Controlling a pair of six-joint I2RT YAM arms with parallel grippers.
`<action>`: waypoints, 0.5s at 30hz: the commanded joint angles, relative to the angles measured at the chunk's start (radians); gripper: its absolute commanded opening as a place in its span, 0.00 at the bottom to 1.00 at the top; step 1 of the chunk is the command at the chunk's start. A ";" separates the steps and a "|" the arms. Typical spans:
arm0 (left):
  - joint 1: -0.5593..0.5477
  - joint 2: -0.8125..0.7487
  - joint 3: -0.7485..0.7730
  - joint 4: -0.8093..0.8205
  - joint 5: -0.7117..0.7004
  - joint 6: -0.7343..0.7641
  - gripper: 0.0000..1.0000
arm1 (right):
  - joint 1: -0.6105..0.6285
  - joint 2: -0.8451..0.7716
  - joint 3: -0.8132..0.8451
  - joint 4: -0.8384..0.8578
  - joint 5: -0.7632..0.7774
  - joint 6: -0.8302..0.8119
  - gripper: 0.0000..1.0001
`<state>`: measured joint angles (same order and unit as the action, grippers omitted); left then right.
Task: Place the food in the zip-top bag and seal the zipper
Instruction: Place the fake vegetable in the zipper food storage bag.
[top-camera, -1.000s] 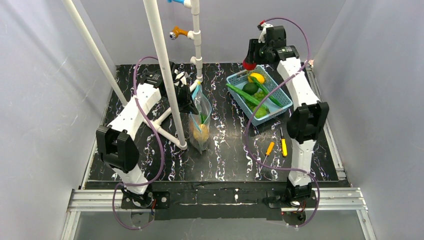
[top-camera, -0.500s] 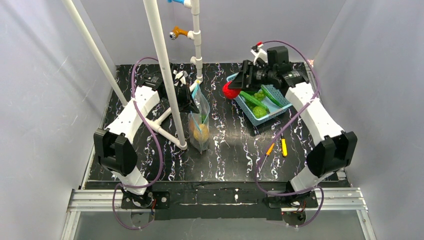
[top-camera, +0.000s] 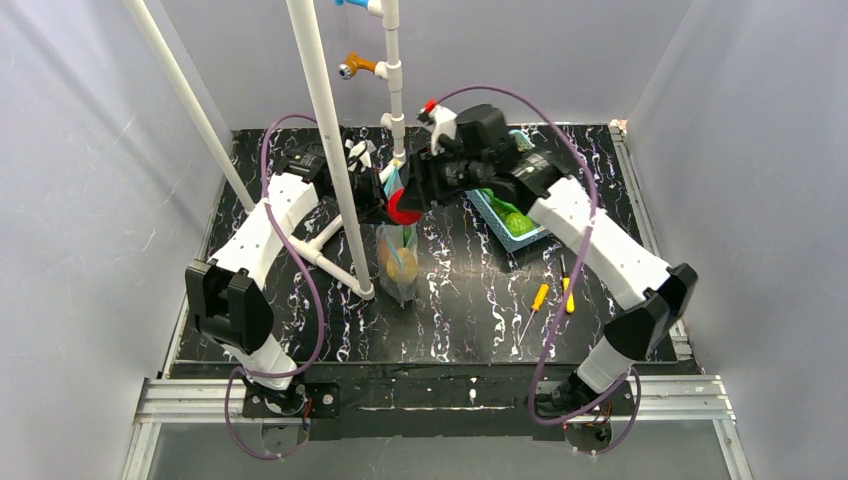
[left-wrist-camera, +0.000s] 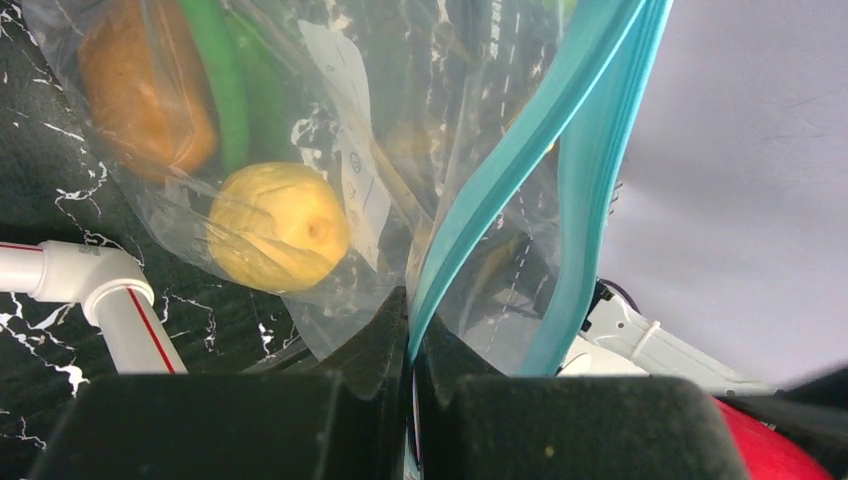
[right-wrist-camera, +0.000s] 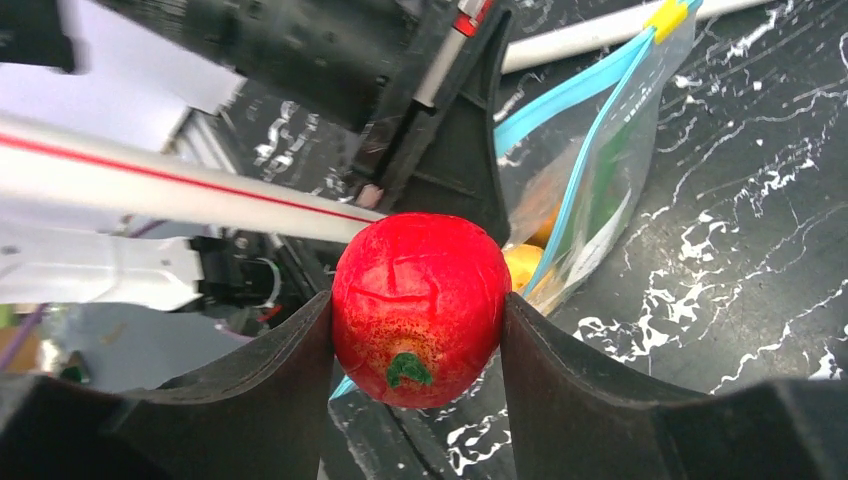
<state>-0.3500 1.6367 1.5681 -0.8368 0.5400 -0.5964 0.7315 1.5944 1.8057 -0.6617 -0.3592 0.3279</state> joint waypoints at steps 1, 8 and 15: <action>-0.003 -0.074 -0.012 -0.009 0.030 -0.004 0.00 | 0.051 0.093 0.053 -0.058 0.200 -0.094 0.26; -0.003 -0.087 0.002 -0.024 0.023 0.003 0.00 | 0.057 0.124 0.035 -0.043 0.440 -0.099 0.28; -0.003 -0.088 0.023 -0.041 0.033 0.009 0.00 | 0.082 0.181 0.100 -0.026 0.451 -0.099 0.46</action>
<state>-0.3508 1.6012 1.5639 -0.8455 0.5404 -0.5949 0.7944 1.7405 1.8194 -0.7460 0.1295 0.2314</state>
